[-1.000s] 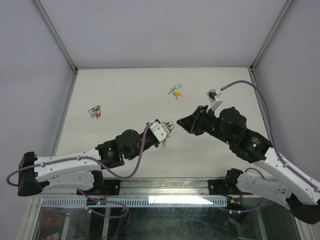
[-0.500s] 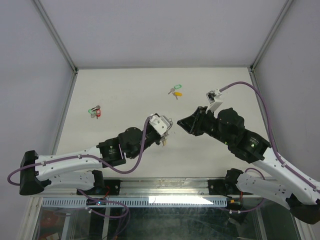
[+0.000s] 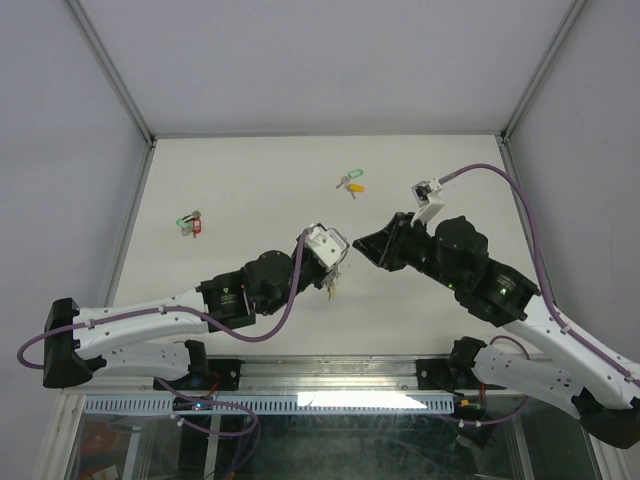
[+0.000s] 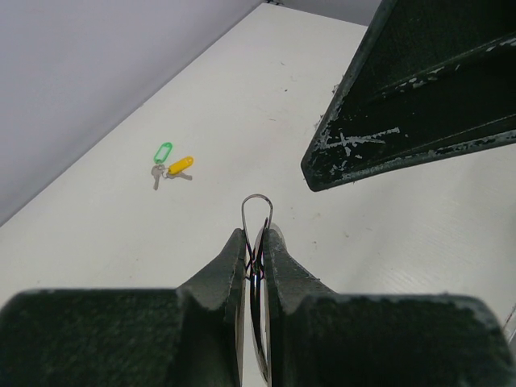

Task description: Put the keys on the keyring

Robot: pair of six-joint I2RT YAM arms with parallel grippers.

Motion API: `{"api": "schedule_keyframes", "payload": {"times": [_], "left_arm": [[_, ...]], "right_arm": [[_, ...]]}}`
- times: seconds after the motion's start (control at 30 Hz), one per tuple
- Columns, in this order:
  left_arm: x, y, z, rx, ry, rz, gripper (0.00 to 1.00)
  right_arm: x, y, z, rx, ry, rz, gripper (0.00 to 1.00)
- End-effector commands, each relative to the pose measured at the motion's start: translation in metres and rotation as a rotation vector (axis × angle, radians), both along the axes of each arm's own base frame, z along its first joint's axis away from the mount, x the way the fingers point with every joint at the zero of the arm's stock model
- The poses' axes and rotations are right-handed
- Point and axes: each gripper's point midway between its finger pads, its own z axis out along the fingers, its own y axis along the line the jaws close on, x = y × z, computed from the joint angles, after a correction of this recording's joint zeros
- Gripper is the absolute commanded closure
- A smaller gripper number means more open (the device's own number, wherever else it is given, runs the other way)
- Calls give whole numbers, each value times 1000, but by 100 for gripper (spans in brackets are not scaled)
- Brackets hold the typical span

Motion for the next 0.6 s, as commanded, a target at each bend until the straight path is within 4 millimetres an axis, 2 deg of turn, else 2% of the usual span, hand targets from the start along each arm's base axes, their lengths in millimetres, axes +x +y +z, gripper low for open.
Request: {"api": "schedule_keyframes", "payload": {"times": [0.0, 0.4, 0.57], "left_arm": [[1, -1, 27, -59, -32, -4, 100], [13, 22, 25, 61, -131, 74, 100], [25, 36, 19, 58, -77, 107, 100]], "right_arm": [[2, 4, 21, 69, -42, 0, 77], [9, 1, 14, 32, -37, -37, 79], [23, -1, -1, -107, -13, -83, 82]]}}
